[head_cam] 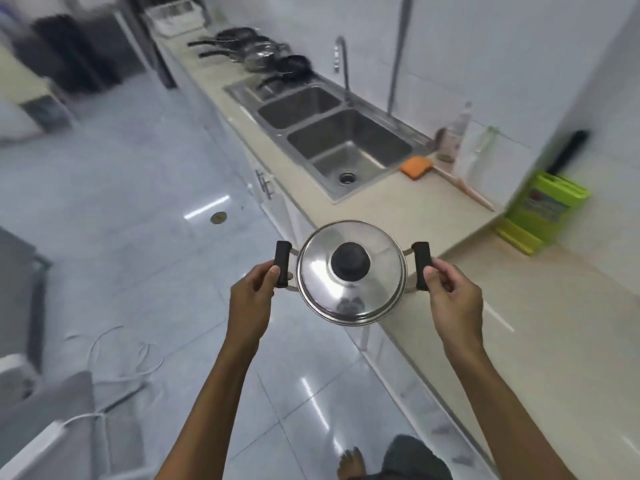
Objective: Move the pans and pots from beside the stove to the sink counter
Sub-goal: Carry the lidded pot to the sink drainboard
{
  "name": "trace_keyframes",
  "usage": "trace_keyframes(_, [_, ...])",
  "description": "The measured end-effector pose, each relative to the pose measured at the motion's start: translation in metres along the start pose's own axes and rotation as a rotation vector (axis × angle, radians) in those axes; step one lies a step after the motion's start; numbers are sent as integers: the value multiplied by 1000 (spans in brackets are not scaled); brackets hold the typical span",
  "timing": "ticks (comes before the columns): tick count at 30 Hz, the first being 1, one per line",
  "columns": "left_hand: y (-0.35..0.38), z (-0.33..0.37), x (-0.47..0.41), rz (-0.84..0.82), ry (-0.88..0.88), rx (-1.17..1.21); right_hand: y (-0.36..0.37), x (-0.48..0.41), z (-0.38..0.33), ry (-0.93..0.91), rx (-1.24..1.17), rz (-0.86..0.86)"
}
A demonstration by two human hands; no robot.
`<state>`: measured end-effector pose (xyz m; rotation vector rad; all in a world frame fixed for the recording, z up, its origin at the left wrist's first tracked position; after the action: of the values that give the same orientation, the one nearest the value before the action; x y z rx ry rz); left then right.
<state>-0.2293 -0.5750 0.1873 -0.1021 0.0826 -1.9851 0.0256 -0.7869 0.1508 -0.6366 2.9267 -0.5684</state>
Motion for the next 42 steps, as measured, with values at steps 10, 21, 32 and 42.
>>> trace_keyframes(10, [-172, -49, -108, 304, -123, 100, 241, -47, -90, -90, 52, -278])
trace_keyframes(21, [-305, -54, -339, 410, -171, 94, 507, -158, -182, -58, 28, -405])
trace_keyframes(32, [-381, -56, -609, 361, -140, 122, 702, -298, -273, -80, 25, -354])
trace_keyframes(42, [-411, -43, -903, 155, -169, 94, 867, -443, -341, 53, 35, -158])
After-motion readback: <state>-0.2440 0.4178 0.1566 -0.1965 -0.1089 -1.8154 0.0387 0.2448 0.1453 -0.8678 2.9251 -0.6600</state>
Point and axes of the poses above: each hand's wrist, its own x-axis away from the middle knuckle, its own y-axis out of the palm, z = x × y, the point moved 5 cm from there along -x, towards the middle knuckle, and after that the axes turned 10 degrees about x, right-handed, at the moved point
